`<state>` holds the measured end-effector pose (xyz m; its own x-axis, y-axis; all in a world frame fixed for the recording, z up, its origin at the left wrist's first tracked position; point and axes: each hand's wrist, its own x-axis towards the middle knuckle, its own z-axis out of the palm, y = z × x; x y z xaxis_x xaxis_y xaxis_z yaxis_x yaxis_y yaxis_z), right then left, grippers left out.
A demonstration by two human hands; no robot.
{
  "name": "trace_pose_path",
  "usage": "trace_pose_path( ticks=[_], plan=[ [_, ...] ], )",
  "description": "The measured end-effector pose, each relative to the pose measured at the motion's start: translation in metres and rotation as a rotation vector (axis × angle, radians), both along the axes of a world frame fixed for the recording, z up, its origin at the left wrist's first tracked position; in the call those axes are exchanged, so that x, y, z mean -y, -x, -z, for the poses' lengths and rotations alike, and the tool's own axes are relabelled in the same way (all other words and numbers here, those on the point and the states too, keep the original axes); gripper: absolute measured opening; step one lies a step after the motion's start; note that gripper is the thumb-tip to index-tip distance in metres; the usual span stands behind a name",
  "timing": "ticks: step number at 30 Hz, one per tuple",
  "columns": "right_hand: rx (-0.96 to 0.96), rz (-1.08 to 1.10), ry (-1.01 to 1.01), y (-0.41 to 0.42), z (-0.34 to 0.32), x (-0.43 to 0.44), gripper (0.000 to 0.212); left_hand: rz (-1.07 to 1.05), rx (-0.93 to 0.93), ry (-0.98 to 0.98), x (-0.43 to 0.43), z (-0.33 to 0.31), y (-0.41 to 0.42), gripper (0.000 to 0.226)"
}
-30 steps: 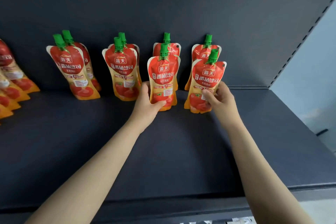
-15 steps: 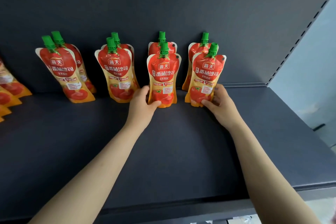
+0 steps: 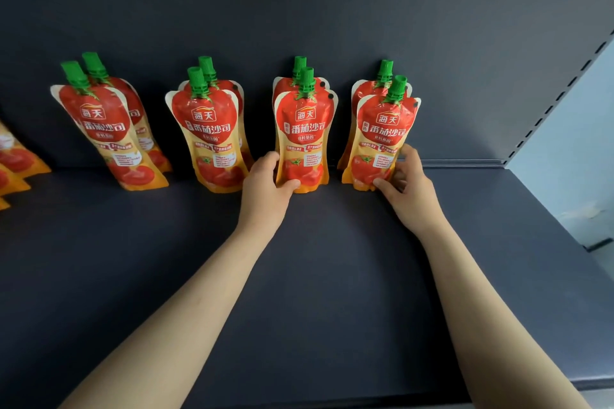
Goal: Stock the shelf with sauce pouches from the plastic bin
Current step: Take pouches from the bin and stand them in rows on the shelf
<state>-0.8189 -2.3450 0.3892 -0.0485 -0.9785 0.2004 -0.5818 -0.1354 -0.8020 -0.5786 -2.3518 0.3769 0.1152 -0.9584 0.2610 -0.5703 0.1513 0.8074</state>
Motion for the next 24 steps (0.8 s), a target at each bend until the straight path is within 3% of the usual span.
trace_pose_path(
  ticks=[24],
  plan=[
    [0.030, -0.029, -0.051, 0.0031, -0.0001, 0.0022, 0.061, -0.057, 0.180, 0.027, -0.0080, 0.0019, 0.0046, 0.035]
  ],
)
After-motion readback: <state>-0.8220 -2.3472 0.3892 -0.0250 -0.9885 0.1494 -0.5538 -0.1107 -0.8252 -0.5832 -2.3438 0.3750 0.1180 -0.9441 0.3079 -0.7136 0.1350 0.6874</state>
